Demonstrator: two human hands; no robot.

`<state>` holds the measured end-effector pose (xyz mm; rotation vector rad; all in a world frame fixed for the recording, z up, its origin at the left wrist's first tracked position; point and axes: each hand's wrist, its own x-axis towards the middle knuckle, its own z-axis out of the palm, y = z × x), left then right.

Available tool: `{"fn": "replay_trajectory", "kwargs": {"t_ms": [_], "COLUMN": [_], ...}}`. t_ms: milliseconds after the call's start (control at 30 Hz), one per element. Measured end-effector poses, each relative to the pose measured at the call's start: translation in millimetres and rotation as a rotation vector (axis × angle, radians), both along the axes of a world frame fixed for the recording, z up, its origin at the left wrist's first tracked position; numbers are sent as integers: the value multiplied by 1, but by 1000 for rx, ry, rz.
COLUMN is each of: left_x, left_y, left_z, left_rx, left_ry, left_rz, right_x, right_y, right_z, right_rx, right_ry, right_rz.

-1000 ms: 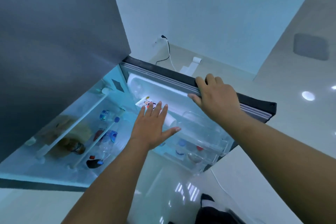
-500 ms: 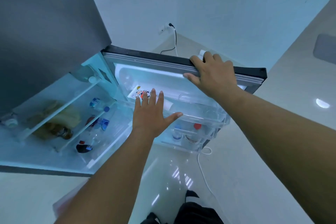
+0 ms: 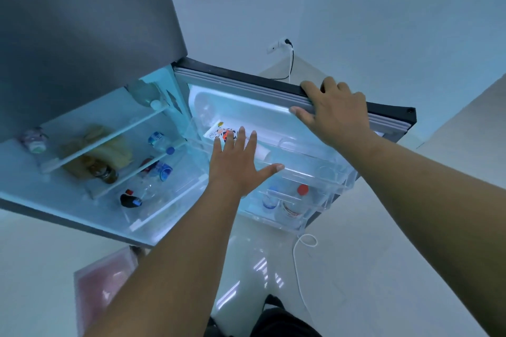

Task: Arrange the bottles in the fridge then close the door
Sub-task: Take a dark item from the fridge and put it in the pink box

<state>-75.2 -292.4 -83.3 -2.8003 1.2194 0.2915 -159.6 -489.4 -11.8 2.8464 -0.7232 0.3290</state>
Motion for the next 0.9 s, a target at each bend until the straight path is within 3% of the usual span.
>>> {"fn": "replay_trajectory", "kwargs": {"t_ms": [233,600,733,900], "left_x": [4,27,24,25], "left_y": [22,177,242,306], "left_z": [7,-6,-13,-27], "left_rx": [-115,-78,-92,-45], "left_ry": [12,-88,-127,-97], "left_rz": [29,393,534,621], "right_x": [5,89,116,139], "right_y": [8,132,192,239], "right_z": [-7,-21,-40,-66], "right_rx": [-18,-16,67,144], "right_ry": [-23,-12,67,245], "right_rz": [76,574,716,736]}}
